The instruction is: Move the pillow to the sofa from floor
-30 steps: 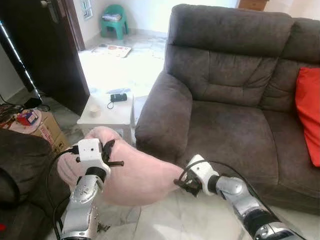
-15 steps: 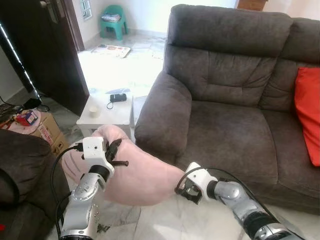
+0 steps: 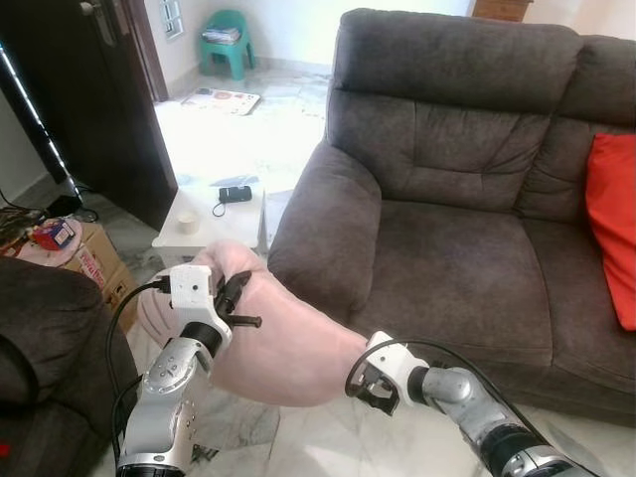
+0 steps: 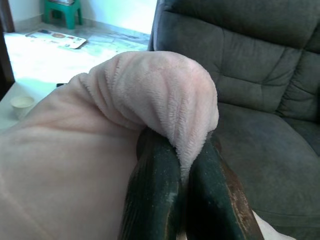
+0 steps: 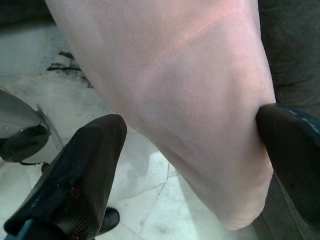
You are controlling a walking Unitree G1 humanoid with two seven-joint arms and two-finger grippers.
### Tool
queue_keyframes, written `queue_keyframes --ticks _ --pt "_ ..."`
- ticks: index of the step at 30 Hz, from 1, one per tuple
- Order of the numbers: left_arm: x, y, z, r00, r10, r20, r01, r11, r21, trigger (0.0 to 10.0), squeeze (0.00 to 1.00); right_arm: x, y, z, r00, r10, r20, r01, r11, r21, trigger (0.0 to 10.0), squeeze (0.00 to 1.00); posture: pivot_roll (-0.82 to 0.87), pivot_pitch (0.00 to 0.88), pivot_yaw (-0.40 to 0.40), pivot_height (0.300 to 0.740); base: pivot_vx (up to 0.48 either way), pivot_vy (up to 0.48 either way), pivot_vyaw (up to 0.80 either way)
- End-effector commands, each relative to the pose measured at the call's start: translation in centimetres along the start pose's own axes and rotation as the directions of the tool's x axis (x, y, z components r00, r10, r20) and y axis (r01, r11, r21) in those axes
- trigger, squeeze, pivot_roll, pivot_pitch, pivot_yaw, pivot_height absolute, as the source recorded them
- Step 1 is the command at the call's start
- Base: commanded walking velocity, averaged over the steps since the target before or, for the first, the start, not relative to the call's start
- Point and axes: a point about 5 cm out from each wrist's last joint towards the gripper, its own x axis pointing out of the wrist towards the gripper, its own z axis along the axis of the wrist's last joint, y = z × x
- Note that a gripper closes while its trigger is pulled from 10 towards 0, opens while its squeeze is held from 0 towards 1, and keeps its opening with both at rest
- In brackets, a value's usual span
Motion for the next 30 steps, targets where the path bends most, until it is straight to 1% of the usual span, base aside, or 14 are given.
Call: queue_keyframes --ticks 1,5,8,13,19,20,21,22,30 --pt "0.5 -0.9 3.1 0.990 -0.061 0.126 0.059 0.998 0.023 10.0 0.00 0.1 0.4 -0.3 1.000 0.018 -0.021 -0.018 1.000 -0.007 10.0 0.00 0.11 0.022 -0.015 0.734 0.000 0.000 0.00" --pt "0.5 -1.1 3.4 0.989 -0.071 0.132 0.069 0.997 0.020 10.0 0.00 0.4 1.0 -0.7 0.999 0.019 -0.044 -0.019 1.000 -0.005 10.0 0.00 0.11 0.024 -0.015 0.734 0.000 0.000 0.00" --pt "0.5 -1.2 3.5 0.988 -0.080 0.135 0.078 0.997 0.019 10.0 0.00 0.4 1.2 -1.1 0.997 0.012 -0.077 -0.015 0.999 -0.029 10.0 0.00 0.12 0.025 -0.014 0.734 0.000 0.000 0.00" --pt "0.5 -1.2 3.5 0.987 -0.087 0.132 0.085 0.996 0.018 10.0 0.00 0.4 1.0 -1.3 0.996 -0.025 -0.091 0.024 1.000 -0.011 10.0 0.00 0.12 0.025 -0.014 0.734 0.000 0.000 0.00" --pt "0.5 -1.3 3.5 0.988 -0.086 0.130 0.085 0.996 0.013 10.0 0.00 0.3 0.8 -1.8 0.989 -0.070 -0.127 0.069 0.998 -0.009 10.0 0.00 0.12 0.025 -0.015 0.734 0.000 0.000 0.00" --pt "0.5 -1.3 3.5 0.988 -0.085 0.129 0.084 0.996 0.013 10.0 0.00 0.3 0.8 -1.9 0.989 -0.071 -0.129 0.071 0.997 -0.009 6.9 0.00 0.12 0.025 -0.014 0.734 0.000 0.000 0.00" --pt "0.5 -1.3 3.5 0.988 -0.084 0.129 0.084 0.996 0.013 10.0 0.00 0.3 0.8 -1.9 0.989 -0.068 -0.128 0.068 0.998 -0.010 2.4 0.00 0.12 0.025 -0.015 0.734 0.000 0.000 0.00" --pt "0.5 -1.3 3.5 0.988 -0.084 0.129 0.083 0.996 0.012 10.0 0.00 0.3 0.8 -1.9 0.989 -0.069 -0.128 0.068 0.998 -0.008 0.0 0.00 0.12 0.025 -0.015 0.734 0.000 0.000 0.00" --pt "0.4 -1.2 3.4 0.989 -0.081 0.123 0.080 0.997 0.011 10.0 0.00 0.3 0.9 -1.9 0.989 -0.071 -0.126 0.069 0.997 -0.019 0.0 0.00 0.12 0.026 -0.014 0.734 0.000 0.000 0.00"
